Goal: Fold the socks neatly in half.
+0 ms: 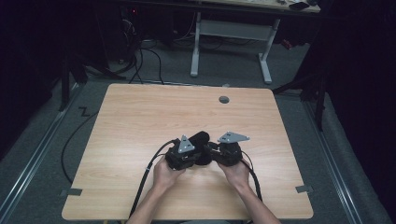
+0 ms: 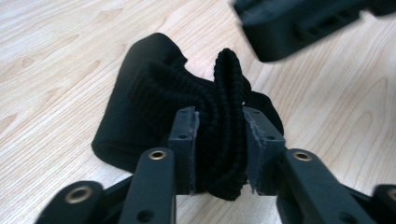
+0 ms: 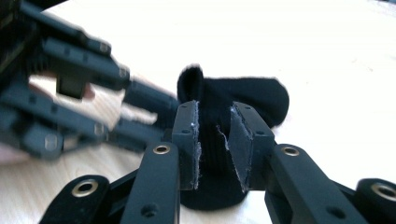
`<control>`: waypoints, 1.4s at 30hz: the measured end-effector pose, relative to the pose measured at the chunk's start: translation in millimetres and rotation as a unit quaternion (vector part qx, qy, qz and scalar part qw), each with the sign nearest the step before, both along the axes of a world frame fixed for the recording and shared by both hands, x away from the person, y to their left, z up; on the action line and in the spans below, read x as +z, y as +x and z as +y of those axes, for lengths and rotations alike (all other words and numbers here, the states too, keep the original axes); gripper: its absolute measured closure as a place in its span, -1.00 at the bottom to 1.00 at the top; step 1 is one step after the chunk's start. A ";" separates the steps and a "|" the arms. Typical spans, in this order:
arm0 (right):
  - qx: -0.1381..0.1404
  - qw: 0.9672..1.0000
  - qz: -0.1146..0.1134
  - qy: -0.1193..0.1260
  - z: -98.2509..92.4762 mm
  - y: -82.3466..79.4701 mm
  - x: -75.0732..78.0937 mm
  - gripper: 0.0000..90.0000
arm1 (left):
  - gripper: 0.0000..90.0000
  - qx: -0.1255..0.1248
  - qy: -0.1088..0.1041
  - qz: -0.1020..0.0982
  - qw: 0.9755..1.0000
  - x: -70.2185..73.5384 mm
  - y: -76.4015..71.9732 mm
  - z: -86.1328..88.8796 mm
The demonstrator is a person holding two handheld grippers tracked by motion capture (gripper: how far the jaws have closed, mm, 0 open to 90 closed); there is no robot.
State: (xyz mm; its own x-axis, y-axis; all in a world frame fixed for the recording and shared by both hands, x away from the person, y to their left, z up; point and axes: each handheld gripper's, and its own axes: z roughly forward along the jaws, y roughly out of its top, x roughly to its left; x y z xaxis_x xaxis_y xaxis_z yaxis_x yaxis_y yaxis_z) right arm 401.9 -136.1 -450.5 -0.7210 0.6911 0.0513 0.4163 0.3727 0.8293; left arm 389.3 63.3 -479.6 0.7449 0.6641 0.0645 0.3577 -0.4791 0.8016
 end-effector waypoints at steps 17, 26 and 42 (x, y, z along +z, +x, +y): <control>0.003 0.997 0.052 -0.061 6.3 9.3 -51.6 0.48 | 0.66 0.015 0.007 -0.003 1.000 5.8 13.2 6.2; -0.001 0.997 0.049 -0.062 8.4 6.6 -52.1 0.48 | 0.31 -0.018 0.000 0.006 1.000 -3.6 -5.5 -0.1; -0.001 1.000 0.009 -0.012 -9.3 -1.8 -10.3 0.63 | 0.35 0.011 0.030 0.003 0.999 -9.2 6.0 0.3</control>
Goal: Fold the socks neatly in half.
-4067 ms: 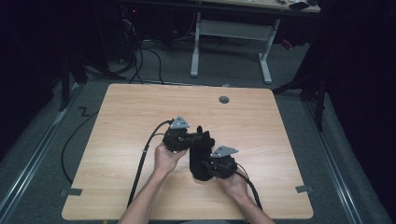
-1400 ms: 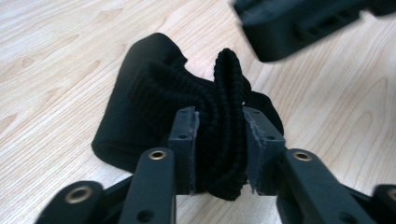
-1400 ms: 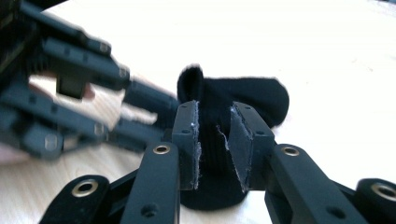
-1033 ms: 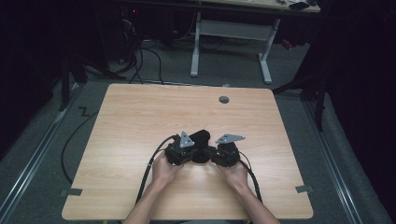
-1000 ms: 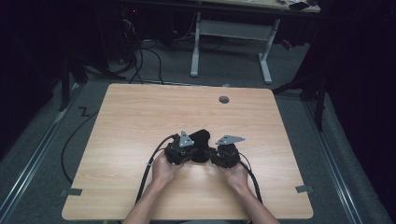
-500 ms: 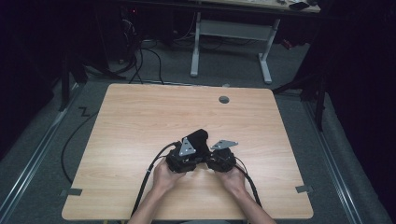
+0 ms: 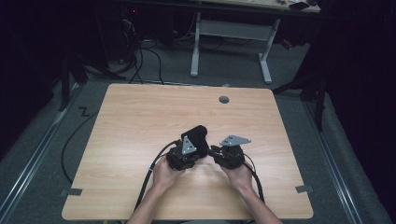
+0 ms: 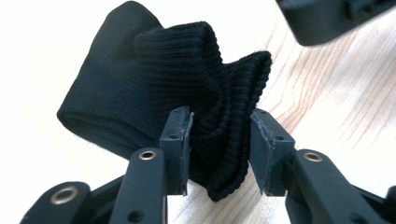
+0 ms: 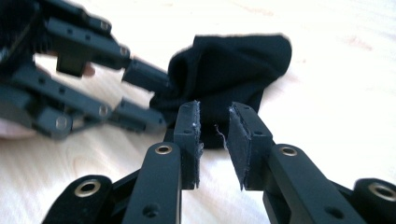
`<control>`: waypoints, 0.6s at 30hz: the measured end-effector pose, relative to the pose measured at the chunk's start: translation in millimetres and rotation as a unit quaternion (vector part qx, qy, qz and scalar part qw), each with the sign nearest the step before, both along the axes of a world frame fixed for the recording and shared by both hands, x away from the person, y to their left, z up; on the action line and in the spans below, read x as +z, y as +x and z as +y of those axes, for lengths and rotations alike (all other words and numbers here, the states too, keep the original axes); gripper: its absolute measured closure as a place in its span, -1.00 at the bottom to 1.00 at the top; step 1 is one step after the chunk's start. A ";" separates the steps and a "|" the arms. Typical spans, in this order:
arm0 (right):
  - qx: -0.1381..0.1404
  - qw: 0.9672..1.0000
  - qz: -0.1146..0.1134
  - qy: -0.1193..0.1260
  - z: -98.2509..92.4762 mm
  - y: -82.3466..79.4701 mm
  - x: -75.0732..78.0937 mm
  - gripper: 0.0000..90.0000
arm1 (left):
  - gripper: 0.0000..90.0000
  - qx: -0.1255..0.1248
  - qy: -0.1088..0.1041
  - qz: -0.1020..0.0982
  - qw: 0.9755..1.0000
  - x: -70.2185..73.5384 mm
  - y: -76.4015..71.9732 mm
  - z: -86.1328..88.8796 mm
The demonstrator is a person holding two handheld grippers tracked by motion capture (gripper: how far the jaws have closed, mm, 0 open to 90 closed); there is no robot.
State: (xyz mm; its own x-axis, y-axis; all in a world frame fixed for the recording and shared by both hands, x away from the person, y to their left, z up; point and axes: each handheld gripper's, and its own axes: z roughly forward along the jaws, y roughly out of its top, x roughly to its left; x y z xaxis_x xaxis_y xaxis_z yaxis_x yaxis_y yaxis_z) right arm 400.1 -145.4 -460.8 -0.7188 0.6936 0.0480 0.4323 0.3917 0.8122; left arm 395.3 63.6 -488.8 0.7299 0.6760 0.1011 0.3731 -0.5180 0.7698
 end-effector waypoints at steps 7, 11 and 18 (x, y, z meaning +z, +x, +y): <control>-0.008 0.999 0.035 -0.020 14.4 20.4 -14.9 0.64 | 0.13 0.004 -0.042 0.025 0.999 -0.2 -3.9 9.1; -0.004 0.998 0.046 -0.031 14.5 19.6 -27.0 0.65 | 0.10 0.010 -0.067 0.032 0.997 -0.4 -7.3 16.4; 0.000 0.998 0.048 -0.043 8.7 11.4 -37.1 0.64 | 0.10 0.031 -0.090 0.028 0.995 2.1 -10.8 24.9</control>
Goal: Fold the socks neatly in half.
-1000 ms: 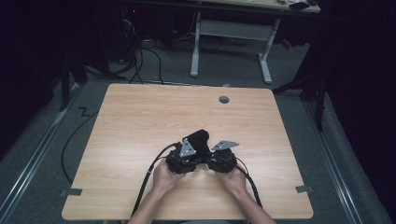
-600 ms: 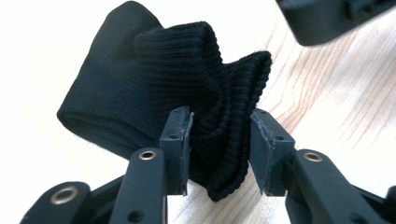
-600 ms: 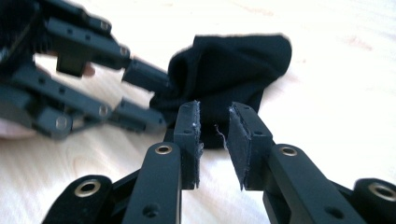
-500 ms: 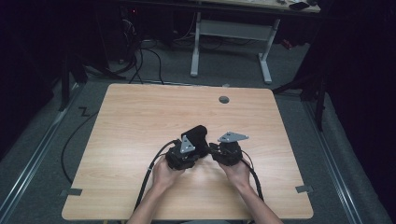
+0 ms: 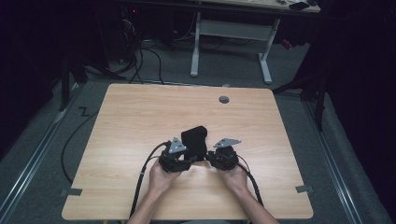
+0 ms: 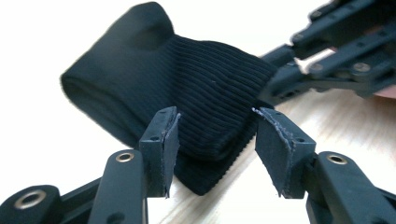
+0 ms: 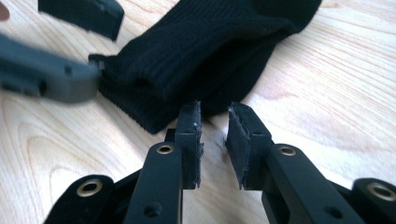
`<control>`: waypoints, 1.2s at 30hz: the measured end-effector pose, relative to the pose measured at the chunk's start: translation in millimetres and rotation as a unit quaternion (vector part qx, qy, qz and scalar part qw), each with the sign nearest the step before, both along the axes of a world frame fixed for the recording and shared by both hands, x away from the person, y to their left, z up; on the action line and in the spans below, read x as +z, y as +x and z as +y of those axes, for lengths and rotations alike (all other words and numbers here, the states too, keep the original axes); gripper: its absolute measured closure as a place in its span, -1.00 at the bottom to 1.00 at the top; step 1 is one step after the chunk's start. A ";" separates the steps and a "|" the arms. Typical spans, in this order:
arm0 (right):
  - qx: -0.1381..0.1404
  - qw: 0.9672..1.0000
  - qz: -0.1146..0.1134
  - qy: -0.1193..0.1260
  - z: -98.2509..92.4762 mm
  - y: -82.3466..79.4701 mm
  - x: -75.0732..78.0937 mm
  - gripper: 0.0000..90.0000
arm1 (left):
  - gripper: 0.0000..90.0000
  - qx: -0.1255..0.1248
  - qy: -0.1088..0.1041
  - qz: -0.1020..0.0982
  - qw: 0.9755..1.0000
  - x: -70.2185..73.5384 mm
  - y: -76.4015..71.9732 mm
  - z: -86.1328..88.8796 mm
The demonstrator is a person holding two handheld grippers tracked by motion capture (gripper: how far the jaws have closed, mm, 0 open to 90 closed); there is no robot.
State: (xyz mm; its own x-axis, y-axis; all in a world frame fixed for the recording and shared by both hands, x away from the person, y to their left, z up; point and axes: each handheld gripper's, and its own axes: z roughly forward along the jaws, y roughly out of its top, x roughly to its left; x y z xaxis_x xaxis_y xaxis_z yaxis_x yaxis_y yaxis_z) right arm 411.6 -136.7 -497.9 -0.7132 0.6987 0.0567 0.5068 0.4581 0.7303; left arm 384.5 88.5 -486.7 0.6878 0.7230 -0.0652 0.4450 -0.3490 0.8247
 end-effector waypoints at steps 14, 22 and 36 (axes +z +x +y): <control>0.008 0.999 -0.038 0.033 11.9 -6.1 30.8 0.38 | 0.11 0.048 0.031 0.024 0.998 -10.3 5.5 -0.4; 0.028 0.999 -0.020 -0.020 24.6 -1.0 6.5 0.83 | 0.11 0.046 0.024 0.027 0.998 -12.8 2.6 0.9; 0.047 0.997 -0.053 0.024 29.0 -8.9 43.8 0.83 | -0.02 0.072 -0.009 0.001 0.997 26.0 14.4 17.6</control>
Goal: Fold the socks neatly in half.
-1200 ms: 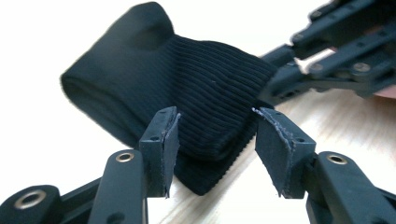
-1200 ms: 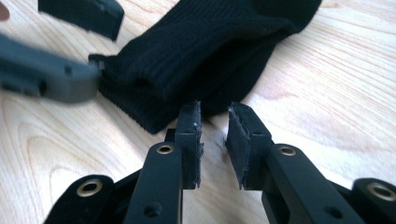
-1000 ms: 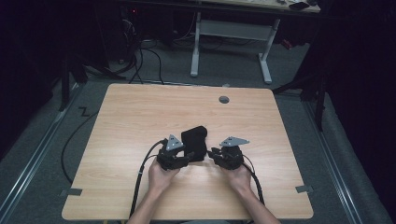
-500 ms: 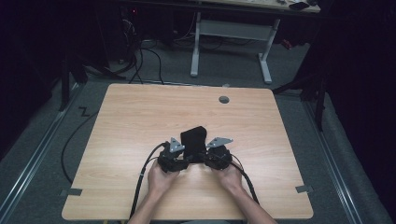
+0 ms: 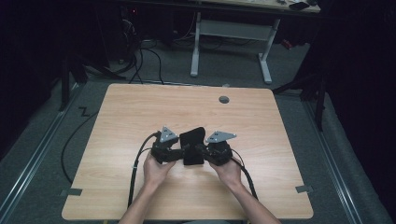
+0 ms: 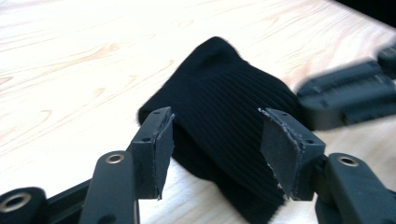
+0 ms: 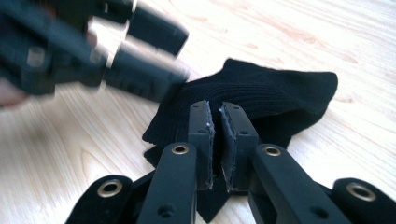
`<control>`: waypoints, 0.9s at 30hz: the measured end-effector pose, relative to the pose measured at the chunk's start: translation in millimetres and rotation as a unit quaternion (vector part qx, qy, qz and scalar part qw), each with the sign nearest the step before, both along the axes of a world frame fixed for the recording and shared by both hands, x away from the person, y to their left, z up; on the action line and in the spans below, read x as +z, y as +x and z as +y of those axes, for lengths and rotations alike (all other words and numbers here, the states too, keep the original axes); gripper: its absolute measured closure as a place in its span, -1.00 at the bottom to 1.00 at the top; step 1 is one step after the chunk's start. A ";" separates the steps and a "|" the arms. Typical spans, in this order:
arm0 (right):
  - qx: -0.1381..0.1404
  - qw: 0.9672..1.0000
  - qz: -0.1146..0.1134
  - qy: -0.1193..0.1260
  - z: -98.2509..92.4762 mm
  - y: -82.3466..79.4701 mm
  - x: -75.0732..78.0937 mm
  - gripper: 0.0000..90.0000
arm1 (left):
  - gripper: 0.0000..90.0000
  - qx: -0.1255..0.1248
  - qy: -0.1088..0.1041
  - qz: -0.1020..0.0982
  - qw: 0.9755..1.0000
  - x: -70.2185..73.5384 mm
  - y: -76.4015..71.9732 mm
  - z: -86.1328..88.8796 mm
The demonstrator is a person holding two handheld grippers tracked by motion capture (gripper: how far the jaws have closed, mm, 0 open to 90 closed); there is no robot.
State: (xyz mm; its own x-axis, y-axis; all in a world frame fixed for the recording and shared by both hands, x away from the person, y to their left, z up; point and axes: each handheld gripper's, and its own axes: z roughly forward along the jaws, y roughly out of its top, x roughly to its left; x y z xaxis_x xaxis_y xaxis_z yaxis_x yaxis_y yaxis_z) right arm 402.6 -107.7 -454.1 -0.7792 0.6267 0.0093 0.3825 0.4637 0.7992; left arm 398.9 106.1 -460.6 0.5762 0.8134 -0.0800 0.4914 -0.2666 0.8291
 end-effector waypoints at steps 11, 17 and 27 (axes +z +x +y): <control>-0.031 0.999 -0.010 -0.021 -15.0 -9.8 -13.8 0.39 | 0.00 -0.002 0.030 0.043 0.999 -32.6 -2.5 -15.8; -0.029 0.999 0.006 -0.034 5.7 1.2 -19.5 0.43 | 0.02 -0.005 0.025 0.052 0.998 -39.1 -4.3 -16.6; -0.039 0.998 0.023 -0.040 6.4 5.6 -43.4 0.32 | -0.06 -0.010 0.005 0.058 0.998 -36.5 5.9 -11.4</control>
